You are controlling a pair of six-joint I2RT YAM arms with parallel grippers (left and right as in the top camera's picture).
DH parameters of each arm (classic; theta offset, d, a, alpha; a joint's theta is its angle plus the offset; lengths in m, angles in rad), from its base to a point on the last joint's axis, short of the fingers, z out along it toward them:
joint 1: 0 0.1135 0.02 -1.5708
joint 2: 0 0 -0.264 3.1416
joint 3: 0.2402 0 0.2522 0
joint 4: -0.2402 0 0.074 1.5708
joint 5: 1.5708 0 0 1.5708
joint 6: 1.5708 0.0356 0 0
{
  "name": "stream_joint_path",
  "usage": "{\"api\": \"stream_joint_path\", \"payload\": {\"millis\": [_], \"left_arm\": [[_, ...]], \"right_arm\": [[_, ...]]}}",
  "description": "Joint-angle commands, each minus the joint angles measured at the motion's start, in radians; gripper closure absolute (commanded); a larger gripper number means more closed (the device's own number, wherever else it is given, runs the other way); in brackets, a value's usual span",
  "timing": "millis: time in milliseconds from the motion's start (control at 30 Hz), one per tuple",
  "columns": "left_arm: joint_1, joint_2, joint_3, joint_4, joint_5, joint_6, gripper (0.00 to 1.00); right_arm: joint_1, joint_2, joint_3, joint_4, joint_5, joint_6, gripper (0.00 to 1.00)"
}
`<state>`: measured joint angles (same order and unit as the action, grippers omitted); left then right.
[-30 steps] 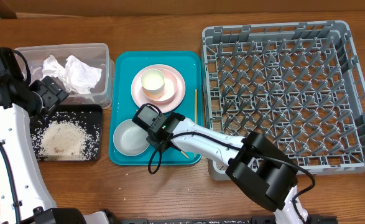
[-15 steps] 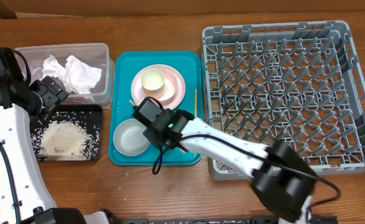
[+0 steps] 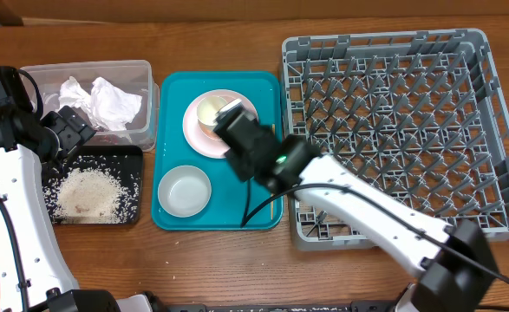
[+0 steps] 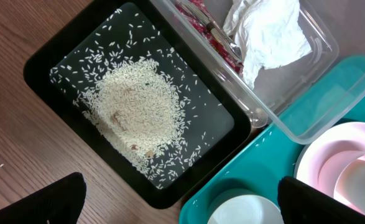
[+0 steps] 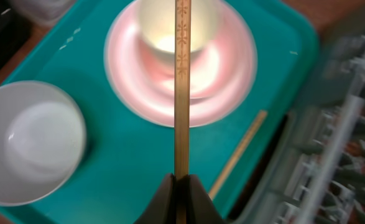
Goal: Sort waste into correct bins and load items into the dishwasher
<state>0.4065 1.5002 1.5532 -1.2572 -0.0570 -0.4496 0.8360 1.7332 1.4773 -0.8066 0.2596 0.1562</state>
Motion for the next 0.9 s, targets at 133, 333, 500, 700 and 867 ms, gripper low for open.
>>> {"api": "stream_joint_path", "payload": {"millis": [133,333,500,700,867], "left_arm": [[-0.001,0.003,0.015,0.001,-0.002,0.008,0.0],[-0.001,0.003,0.015,0.001,-0.002,0.008,0.0],[-0.001,0.003,0.015,0.001,-0.002,0.008,0.0],[-0.001,0.003,0.015,0.001,-0.002,0.008,0.0],[-0.001,0.003,0.015,0.001,-0.002,0.008,0.0]], "right_arm": [[-0.206,-0.111,0.024,-0.1,0.026,0.156,0.96],[-0.388,-0.09,0.021,-0.207,-0.121,0.155,0.96],[-0.428,-0.083,0.015,-0.217,-0.188,0.155,0.96],[-0.417,-0.063,0.015,-0.216,-0.203,0.156,0.96],[-0.415,-0.005,0.014,-0.215,-0.218,0.155,0.96]]}}
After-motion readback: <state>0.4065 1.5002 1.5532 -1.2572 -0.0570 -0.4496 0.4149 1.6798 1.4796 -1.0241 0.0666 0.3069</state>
